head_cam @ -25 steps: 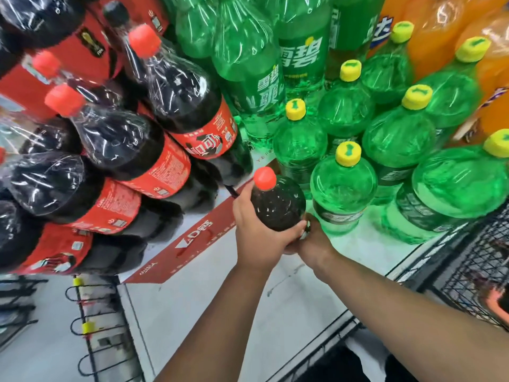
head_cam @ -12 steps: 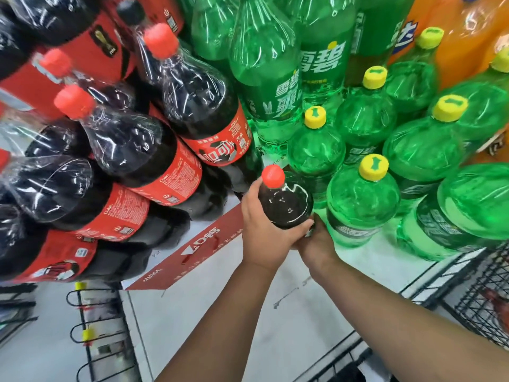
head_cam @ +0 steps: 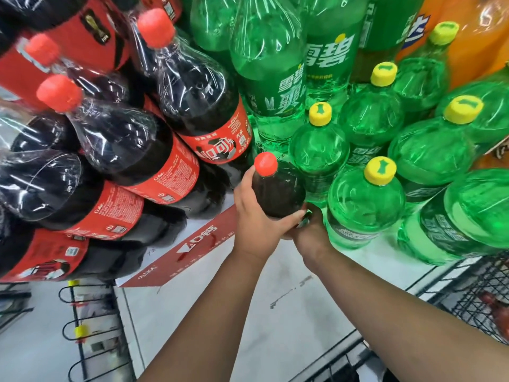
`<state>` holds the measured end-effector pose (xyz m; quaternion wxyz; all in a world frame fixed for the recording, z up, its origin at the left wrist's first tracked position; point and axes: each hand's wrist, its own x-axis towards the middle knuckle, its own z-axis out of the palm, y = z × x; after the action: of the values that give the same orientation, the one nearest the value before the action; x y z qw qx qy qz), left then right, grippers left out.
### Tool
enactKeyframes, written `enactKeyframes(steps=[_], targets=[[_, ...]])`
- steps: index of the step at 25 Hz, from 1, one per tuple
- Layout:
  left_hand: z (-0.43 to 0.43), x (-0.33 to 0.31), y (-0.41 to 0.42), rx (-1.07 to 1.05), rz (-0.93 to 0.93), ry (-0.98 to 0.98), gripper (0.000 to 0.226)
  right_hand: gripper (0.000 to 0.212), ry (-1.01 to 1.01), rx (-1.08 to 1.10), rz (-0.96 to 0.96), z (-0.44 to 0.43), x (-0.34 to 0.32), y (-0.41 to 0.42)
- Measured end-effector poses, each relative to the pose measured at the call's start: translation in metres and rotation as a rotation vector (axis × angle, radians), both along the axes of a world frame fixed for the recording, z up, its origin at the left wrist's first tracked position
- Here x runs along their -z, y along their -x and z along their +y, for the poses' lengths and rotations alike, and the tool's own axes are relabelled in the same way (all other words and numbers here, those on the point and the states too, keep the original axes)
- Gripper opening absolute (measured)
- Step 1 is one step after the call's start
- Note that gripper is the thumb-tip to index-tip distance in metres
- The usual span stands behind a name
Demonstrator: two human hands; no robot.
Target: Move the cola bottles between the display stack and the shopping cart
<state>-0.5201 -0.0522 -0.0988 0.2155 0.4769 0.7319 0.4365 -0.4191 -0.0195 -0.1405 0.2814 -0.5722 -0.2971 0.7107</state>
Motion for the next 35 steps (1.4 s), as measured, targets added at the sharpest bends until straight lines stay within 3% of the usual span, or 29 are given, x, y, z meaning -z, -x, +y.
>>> enactKeyframes(steps=[4, 8, 12, 16, 19, 25, 29, 35], targets=[[-0.002, -0.002, 0.000, -0.018, -0.031, 0.018, 0.117, 0.068, -0.025, -0.057, -0.011, -0.001, 0.002, -0.001], [-0.005, -0.007, 0.004, 0.032, -0.020, 0.101, 0.118, 0.066, -0.023, -0.070, 0.000, -0.001, -0.002, -0.004], [-0.012, -0.012, 0.003, 0.007, -0.025, 0.132, 0.120, 0.078, -0.088, -0.269, -0.255, -0.001, -0.012, -0.008], [-0.029, -0.025, 0.000, 0.001, 0.001, 0.128, 0.101, 0.085, -0.199, -0.413, -0.385, -0.008, -0.035, -0.017], [-0.047, -0.051, -0.004, 0.012, 0.135, 0.149, 0.087, 0.088, -0.318, -0.572, -0.485, -0.016, -0.066, -0.035], [-0.069, -0.105, -0.014, 0.255, 0.334, 0.283, 0.069, 0.095, -0.580, -0.878, -0.688, -0.034, -0.123, -0.078], [-0.074, -0.128, -0.036, 0.382, 0.449, 0.280, 0.060, 0.092, -0.611, -0.921, -0.718, -0.038, -0.159, -0.119], [-0.079, -0.142, -0.083, 0.555, 0.481, 0.162, 0.061, 0.093, -0.644, -0.929, -0.846, -0.049, -0.188, -0.196]])
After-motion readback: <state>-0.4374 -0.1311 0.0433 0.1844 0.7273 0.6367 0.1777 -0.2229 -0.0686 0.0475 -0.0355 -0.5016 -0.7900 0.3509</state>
